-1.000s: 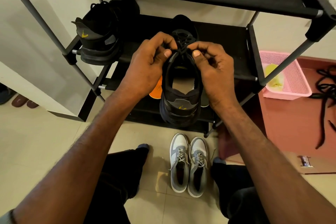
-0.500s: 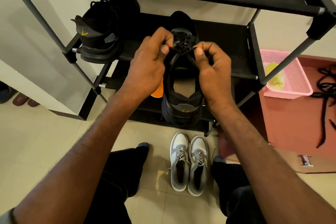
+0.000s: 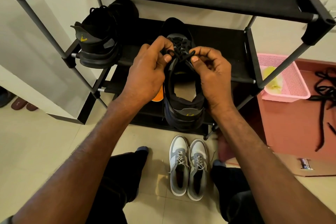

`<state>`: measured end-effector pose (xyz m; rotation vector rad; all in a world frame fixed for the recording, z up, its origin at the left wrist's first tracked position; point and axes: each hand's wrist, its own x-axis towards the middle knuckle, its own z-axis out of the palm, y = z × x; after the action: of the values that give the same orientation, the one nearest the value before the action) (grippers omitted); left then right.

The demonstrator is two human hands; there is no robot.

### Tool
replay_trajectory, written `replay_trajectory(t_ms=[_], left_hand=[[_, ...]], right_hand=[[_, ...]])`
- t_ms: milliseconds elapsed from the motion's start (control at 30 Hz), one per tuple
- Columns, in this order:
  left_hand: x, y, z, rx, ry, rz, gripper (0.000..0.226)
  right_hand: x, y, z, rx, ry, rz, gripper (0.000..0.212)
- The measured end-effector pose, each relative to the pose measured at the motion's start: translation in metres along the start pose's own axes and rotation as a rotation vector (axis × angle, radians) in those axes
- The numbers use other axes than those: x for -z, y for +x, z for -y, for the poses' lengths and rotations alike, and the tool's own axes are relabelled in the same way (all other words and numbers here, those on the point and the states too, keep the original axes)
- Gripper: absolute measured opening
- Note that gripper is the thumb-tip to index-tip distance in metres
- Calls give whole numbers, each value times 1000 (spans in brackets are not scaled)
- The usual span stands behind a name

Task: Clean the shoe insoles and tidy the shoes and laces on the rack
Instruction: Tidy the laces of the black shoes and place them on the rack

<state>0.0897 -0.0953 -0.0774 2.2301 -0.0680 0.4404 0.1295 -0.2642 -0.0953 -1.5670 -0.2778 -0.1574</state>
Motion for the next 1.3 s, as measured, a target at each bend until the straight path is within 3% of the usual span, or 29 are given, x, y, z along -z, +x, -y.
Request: replay_trajectory(t_ms=[300, 533, 800, 933, 1200, 1300], left_hand=[[4, -2, -1, 14, -86, 8, 13], [4, -3, -1, 21, -29, 14, 14], [9, -5, 8, 51, -214, 27, 13], [6, -6, 6, 38, -214, 0, 20], [-1, -10, 4, 49, -96, -107, 10], [-2, -10, 3, 102, -114, -141, 12]], right_hand=[[-4, 1, -2, 5, -100, -18, 11], [-9, -3, -1, 0, -2, -46, 16], [0, 1, 0, -144, 219, -40, 24], [-1, 1, 0, -134, 137, -27, 21], [-7, -3, 0, 49, -154, -40, 15], [-12, -4, -5, 33, -147, -96, 16]])
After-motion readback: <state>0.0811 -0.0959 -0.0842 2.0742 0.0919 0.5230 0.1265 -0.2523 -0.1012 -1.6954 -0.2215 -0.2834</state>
